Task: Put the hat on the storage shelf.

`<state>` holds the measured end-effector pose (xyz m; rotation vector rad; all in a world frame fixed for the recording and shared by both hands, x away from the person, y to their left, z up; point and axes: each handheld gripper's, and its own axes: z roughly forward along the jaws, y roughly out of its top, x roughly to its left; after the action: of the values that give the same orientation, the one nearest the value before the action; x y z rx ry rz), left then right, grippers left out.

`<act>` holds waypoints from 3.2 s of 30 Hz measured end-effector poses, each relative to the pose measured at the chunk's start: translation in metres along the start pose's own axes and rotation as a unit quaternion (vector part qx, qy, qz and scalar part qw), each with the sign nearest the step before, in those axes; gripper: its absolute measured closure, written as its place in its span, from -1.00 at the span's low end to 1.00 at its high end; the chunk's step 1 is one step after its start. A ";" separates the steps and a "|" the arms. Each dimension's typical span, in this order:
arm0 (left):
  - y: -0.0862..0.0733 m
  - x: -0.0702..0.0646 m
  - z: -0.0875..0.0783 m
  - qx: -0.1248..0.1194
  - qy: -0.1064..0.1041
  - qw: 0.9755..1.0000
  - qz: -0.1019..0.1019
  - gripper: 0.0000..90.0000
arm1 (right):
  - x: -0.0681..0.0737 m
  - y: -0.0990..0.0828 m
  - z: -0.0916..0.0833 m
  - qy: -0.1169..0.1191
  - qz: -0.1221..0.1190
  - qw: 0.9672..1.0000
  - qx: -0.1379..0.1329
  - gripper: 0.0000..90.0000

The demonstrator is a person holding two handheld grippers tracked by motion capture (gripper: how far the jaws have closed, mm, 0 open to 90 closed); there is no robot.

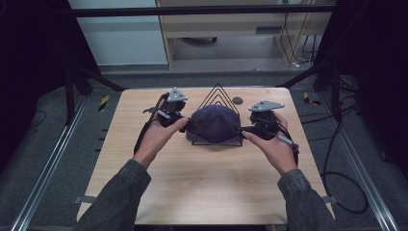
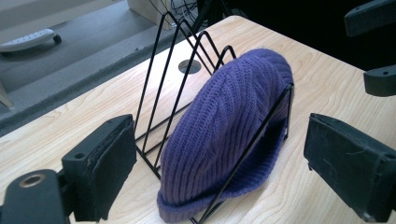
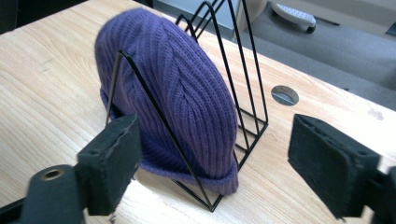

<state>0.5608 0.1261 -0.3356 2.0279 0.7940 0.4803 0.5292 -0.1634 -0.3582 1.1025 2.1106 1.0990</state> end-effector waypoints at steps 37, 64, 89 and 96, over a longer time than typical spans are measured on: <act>-0.091 -0.020 -0.072 0.008 0.016 0.999 0.027 -0.89 | 0.048 -0.044 -0.018 0.040 -0.012 0.999 -0.013 -0.79; -0.187 0.008 -0.048 0.075 0.027 0.996 -0.032 -0.87 | 0.081 -0.112 0.040 0.095 -0.025 0.993 0.067 -0.70; -0.222 0.026 -0.026 0.098 0.073 0.990 -0.064 -0.87 | 0.100 -0.125 0.078 0.069 -0.017 0.994 0.081 -0.83; -0.222 0.027 -0.025 0.102 0.074 0.990 -0.065 -0.93 | 0.101 -0.125 0.078 0.070 -0.016 0.994 0.082 -0.83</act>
<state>0.4878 0.2503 -0.5086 2.1274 1.0963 0.4965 0.4784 -0.0889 -0.5120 1.0895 2.3555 1.0288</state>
